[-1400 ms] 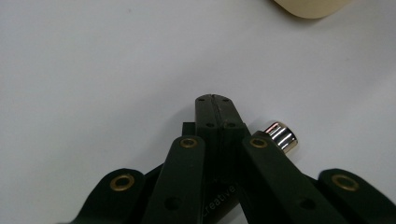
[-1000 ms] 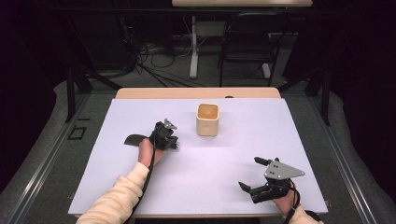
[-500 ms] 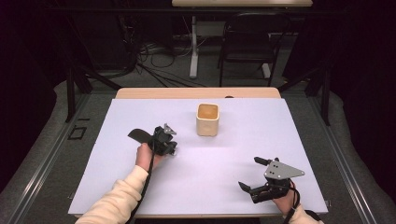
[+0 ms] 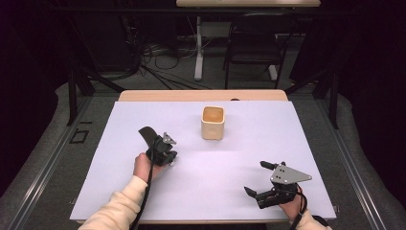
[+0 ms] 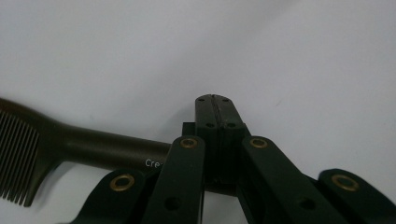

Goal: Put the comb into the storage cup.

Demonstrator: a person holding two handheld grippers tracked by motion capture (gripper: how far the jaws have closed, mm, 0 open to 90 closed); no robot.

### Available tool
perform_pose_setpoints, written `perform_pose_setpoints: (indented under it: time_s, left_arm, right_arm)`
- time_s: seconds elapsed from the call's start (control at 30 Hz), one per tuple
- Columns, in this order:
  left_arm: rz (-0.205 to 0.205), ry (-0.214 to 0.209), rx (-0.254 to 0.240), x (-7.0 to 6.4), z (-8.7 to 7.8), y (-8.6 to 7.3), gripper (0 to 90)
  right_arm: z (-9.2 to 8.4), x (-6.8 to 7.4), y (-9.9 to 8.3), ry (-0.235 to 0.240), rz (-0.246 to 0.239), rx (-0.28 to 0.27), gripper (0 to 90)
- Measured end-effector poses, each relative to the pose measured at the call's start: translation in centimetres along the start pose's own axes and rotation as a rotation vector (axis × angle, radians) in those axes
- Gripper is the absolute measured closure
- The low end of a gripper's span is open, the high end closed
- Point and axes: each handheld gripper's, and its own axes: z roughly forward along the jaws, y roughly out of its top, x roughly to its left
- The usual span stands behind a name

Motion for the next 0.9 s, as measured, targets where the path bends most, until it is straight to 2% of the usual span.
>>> perform_pose_setpoints:
  time_s: [0.4, 0.9]
  left_arm:
    - [-0.043, 0.012, -0.002, 0.5, -1.4, -1.9, 89.9]
    - [-0.096, 0.043, -0.009, 2.1, -3.0, -3.8, 89.8]
  right_arm:
    - [-0.1, 0.0, 0.0, 0.002, -0.002, -0.001, 0.0]
    - [0.0, 0.1, 0.0, 0.004, 0.001, -0.001, 0.0]
